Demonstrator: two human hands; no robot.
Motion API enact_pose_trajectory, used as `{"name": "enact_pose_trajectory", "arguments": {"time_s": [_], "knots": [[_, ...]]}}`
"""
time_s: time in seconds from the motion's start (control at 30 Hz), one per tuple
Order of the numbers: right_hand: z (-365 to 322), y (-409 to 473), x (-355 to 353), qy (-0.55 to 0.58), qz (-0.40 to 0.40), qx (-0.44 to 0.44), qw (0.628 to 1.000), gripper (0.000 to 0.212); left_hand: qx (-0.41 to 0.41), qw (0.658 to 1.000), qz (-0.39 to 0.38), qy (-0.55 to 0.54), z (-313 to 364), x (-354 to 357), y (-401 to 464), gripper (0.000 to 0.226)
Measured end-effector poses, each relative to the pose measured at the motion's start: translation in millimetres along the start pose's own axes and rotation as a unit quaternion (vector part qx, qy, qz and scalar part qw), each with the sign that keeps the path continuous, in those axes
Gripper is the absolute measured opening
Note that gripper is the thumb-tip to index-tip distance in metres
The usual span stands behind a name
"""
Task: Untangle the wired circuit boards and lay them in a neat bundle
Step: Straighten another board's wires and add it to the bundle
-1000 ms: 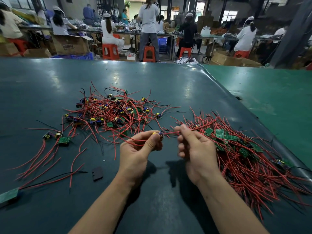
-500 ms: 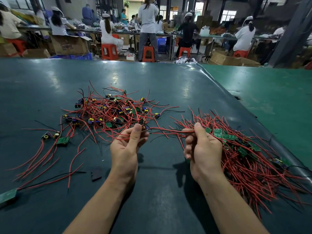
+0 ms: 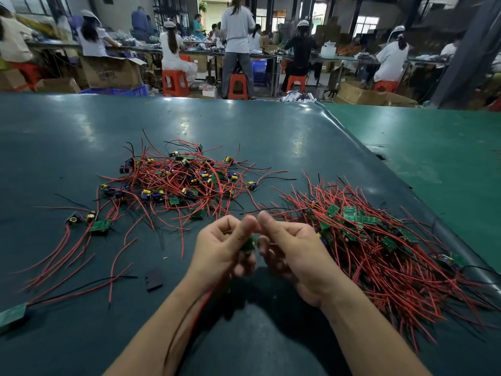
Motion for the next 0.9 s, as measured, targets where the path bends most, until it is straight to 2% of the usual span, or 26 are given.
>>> {"name": "enact_pose_trajectory", "arguments": {"time_s": [0.07, 0.13, 0.2, 0.3, 0.37, 0.47, 0.53, 0.57, 0.67, 0.73, 0.83, 0.9], "knots": [[0.6, 1.0, -0.3, 0.023, 0.015, -0.007, 1.0, 0.036, 0.016, 0.999, -0.006, 0.036, -4.8, 0.8, -1.0, 0.042], [0.2, 3.0, -3.1, 0.035, 0.042, -0.009, 0.998, 0.037, 0.014, 0.998, -0.014, 0.06, -8.9, 0.0, -0.2, 0.043], [-1.0, 3.1, -4.0, 0.045, 0.048, -0.011, 0.998, 0.03, 0.003, 0.998, -0.029, 0.061, -11.6, 0.2, -0.8, 0.043], [-3.8, 4.3, -5.7, 0.107, 0.062, 0.002, 0.992, 0.013, -0.026, 0.997, -0.066, 0.042, -11.7, 1.7, -0.5, 0.03], [-4.3, 5.9, -8.3, 0.136, 0.061, 0.018, 0.989, 0.015, -0.034, 0.996, -0.073, 0.026, -9.9, 0.9, 1.8, 0.021], [-0.7, 7.4, -9.8, 0.054, 0.061, -0.017, 0.997, 0.026, 0.015, 0.997, -0.063, 0.05, -8.3, -0.6, 2.1, 0.013], [1.3, 6.9, -9.0, 0.001, 0.081, -0.057, 0.995, 0.015, 0.029, 0.996, -0.06, 0.065, -10.1, 0.0, -0.7, 0.012], [1.3, 7.0, -9.1, -0.008, 0.089, -0.068, 0.994, 0.012, 0.027, 0.995, -0.062, 0.071, -11.3, 0.6, -2.0, 0.011], [0.1, 8.8, -10.6, -0.016, 0.118, -0.083, 0.989, 0.025, -0.003, 0.995, -0.073, 0.075, -12.2, 2.1, -3.4, 0.011], [-2.0, 9.5, -11.8, 0.032, 0.131, -0.064, 0.989, 0.029, -0.023, 0.993, -0.091, 0.075, -11.0, 2.2, -3.1, 0.015], [-4.5, 11.9, -12.6, 0.167, 0.13, -0.013, 0.977, 0.031, -0.047, 0.989, -0.122, 0.071, -9.2, 3.1, -4.5, 0.007], [-5.3, 14.1, -13.7, 0.206, 0.14, -0.01, 0.968, 0.03, -0.05, 0.987, -0.139, 0.062, -8.7, 3.8, -5.6, 0.005]]}}
Point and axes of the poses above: each hand's wrist, its own y-axis towards the middle knuckle, its own x-axis out of the palm, z = x × y, the point moved 2 cm from there along y, towards the middle knuckle, and after that the axes turned 13 degrees about z, right-handed, at the moved point
